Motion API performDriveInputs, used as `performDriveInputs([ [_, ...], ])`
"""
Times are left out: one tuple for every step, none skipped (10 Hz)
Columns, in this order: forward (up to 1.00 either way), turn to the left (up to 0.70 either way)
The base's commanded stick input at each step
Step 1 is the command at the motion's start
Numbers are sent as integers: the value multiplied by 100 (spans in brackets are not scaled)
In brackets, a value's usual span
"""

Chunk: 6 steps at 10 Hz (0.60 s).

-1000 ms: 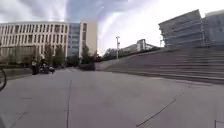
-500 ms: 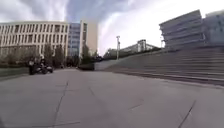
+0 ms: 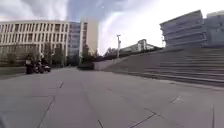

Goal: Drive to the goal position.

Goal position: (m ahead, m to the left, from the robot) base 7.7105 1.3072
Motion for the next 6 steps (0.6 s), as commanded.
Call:
performDriveInputs([
  [85, 0],
  [85, 0],
  [85, 0],
  [85, 0],
  [85, 0],
  [85, 0],
])
